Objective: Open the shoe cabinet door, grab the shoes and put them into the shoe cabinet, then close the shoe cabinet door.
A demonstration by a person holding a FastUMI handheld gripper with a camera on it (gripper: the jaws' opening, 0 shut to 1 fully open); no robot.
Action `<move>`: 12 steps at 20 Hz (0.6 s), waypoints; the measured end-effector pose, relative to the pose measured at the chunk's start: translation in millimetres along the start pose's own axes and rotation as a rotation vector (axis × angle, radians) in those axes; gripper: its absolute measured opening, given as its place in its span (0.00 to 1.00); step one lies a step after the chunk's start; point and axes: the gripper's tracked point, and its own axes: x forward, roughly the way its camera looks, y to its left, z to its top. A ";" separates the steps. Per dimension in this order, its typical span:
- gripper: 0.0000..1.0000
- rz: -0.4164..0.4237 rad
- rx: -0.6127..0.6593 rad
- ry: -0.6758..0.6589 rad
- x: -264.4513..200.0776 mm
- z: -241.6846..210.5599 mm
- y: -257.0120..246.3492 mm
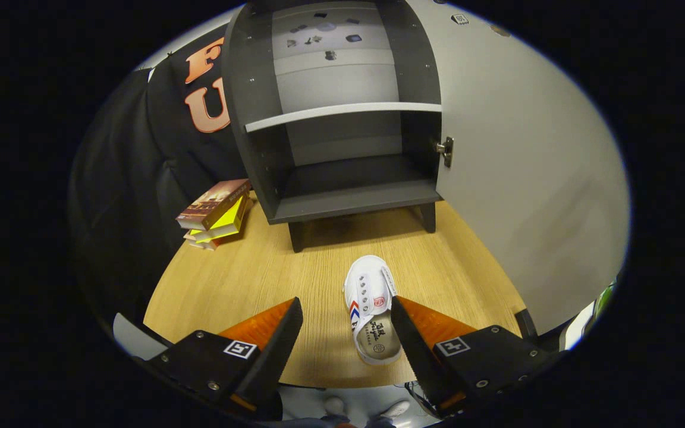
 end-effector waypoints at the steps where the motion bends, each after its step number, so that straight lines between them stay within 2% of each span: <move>1: 0.94 0.000 0.000 0.019 8.9 -7.1 -0.5; 7: 0.91 0.035 0.026 0.136 54.5 -50.9 2.0; 12: 0.74 0.022 0.035 0.197 74.2 -74.4 -2.0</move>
